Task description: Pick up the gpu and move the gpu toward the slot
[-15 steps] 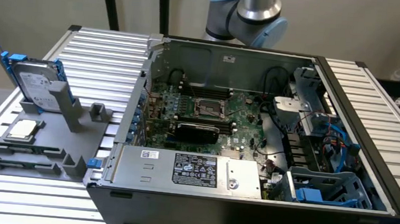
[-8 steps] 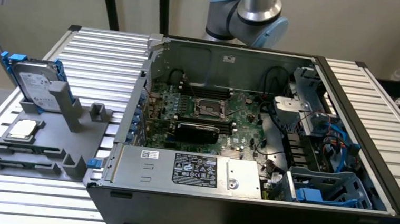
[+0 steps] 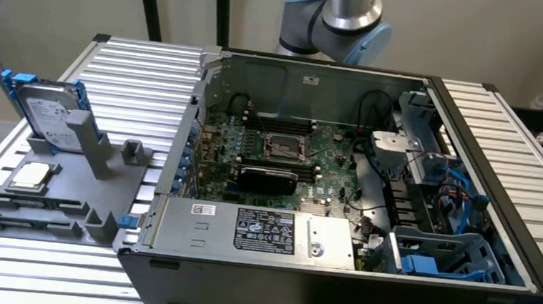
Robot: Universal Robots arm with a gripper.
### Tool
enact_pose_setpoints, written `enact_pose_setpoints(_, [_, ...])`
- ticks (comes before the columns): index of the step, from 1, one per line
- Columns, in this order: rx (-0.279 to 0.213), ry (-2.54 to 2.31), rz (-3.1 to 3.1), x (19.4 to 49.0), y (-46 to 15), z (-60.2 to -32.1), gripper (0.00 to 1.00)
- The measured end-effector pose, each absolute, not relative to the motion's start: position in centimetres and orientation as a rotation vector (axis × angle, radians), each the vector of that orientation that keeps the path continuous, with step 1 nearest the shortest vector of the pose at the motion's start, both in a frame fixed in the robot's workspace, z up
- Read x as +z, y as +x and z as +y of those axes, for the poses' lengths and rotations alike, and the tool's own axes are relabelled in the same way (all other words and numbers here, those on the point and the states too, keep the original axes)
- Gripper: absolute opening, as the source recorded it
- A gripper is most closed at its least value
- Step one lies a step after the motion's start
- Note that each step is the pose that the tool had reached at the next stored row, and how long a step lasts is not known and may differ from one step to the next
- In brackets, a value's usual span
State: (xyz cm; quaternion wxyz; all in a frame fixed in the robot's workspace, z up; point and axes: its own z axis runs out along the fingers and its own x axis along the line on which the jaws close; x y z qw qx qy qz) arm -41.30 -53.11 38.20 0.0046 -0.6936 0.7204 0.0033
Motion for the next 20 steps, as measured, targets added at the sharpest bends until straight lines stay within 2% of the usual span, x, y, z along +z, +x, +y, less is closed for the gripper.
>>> enact_pose_setpoints(17, [0.011, -2.174, 2.256, 38.0, -41.45, -53.34, 0.11])
enact_pose_setpoints(19, [0.01, -2.174, 2.256, 38.0, -41.45, -53.34, 0.18])
enact_pose_setpoints(20, [0.011, -2.174, 2.256, 38.0, -41.45, -53.34, 0.18])
